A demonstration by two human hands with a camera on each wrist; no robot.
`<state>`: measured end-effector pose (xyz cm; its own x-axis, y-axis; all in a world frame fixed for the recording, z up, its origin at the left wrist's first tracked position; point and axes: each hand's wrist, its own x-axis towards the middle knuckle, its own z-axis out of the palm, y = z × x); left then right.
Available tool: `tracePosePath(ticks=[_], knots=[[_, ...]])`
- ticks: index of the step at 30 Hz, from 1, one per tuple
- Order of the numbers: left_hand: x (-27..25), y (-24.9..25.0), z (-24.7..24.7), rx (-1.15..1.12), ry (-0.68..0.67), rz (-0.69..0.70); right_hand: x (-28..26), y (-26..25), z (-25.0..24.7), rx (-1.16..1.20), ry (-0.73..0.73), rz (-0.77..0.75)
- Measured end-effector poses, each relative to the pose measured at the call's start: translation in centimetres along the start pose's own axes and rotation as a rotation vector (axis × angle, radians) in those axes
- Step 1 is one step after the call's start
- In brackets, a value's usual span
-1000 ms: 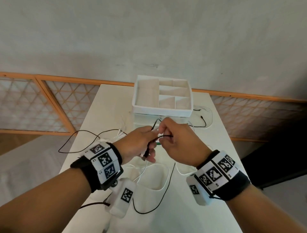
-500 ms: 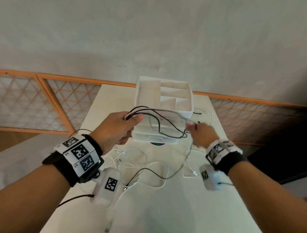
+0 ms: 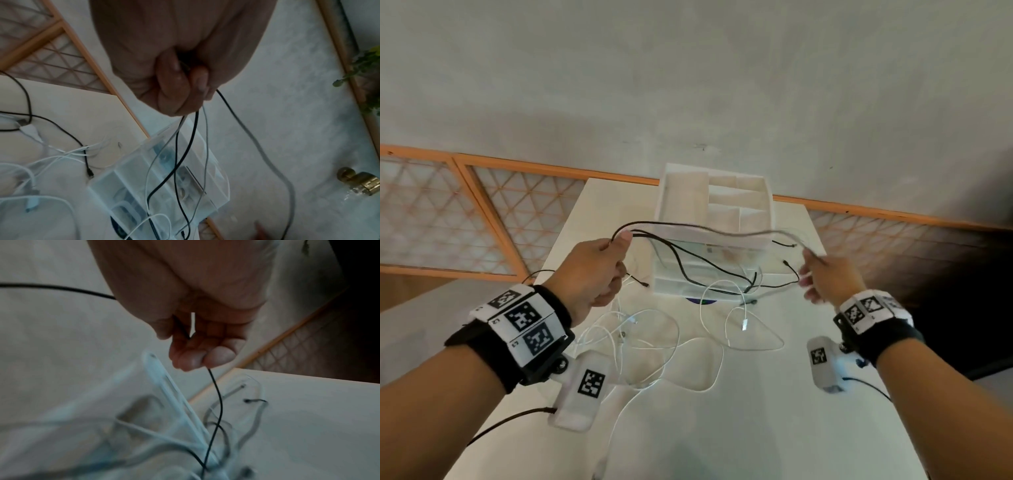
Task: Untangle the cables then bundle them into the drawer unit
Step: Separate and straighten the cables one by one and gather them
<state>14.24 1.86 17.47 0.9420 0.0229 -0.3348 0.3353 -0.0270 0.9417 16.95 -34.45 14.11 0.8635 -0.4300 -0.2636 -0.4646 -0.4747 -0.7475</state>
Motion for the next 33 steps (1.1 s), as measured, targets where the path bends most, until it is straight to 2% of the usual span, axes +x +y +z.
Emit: tracePosePath(ticks=[3,6,11,16,19,21,23,25,26,29,31,33], knots=[[0.1,-0.6,0.7,0.078,-0.036,-0.028,-1.2,-4.2,-2.0,0.247,0.086,-0.256],[0.0,-0.9,1.4,0.116,-0.087,-0.044,-1.0,-6.2,-3.2,0.245,0.177,-0.4],[0.0,-1.1,1.4,0.159,-0.121,-0.029,0.5,-5.8,-3.0,0.226,0.206,-0.43],[-0.2,-1.6,0.3,0.19,-0.071,-0.054,2.0,-4.8,-2.6,0.175,0.365,-0.49],[-0.4,-2.1,0.0,0.215,-0.08,-0.082,3.6,-3.8,-1.5,0.137,0.258,-0.524],[-0.5,-2.2,0.1,0.199,-0.096,-0.083,5.0,-2.1,-0.5,0.107,0.121,-0.46],[-0.6,-2.1,0.3,0.154,-0.093,-0.083,5.9,0.5,0.6,-0.017,-0.009,-0.246],[-0.6,-1.8,0.5,0.101,-0.072,-0.085,5.5,3.4,1.9,-0.255,-0.033,-0.008],[-0.6,-1.7,0.6,0.079,-0.062,-0.087,5.0,4.7,2.7,-0.367,-0.046,0.059],[-1.0,-1.0,1.4,0.041,-0.089,-0.078,2.5,6.9,6.3,-0.573,-0.27,0.046],[-1.5,-0.2,2.2,0.013,-0.146,-0.052,1.5,7.7,9.3,-0.527,-0.333,0.052],[-2.1,1.0,3.3,-0.037,-0.223,-0.015,0.9,7.6,11.7,-0.34,-0.297,0.115]])
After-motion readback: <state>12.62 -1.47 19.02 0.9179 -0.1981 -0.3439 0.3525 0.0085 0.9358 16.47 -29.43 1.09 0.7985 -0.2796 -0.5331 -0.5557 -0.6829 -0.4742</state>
